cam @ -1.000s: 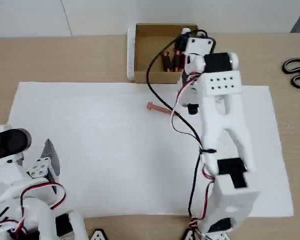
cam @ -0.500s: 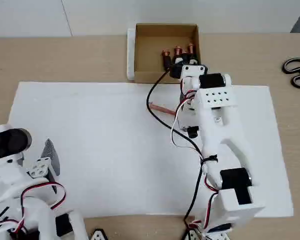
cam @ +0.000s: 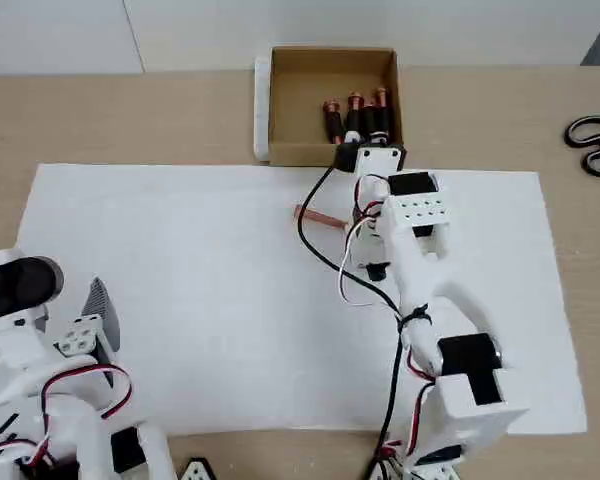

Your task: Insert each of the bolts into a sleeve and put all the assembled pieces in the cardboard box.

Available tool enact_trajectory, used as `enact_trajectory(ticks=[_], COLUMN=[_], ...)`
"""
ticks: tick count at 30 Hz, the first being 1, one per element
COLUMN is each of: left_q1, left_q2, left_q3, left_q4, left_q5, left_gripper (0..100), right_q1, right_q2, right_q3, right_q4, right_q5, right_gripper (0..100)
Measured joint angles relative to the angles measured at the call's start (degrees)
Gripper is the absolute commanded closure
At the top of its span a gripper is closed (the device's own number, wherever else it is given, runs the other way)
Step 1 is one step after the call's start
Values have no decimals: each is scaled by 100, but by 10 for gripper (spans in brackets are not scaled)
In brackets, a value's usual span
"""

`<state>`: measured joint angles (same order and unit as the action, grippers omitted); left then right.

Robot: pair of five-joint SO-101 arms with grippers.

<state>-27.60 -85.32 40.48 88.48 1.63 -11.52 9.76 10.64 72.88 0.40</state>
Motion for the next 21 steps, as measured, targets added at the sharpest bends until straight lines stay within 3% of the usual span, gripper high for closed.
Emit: enact_trajectory(ticks=[21], left_q1=[0], left_q2=[0], left_q3=[0], left_q4=[0], left_q5=[0], left_gripper=[791], right_q1=[9], right_q2=[343], right_q3=[-387], right_q4=[492], right_q5=[-26], right_gripper=[832])
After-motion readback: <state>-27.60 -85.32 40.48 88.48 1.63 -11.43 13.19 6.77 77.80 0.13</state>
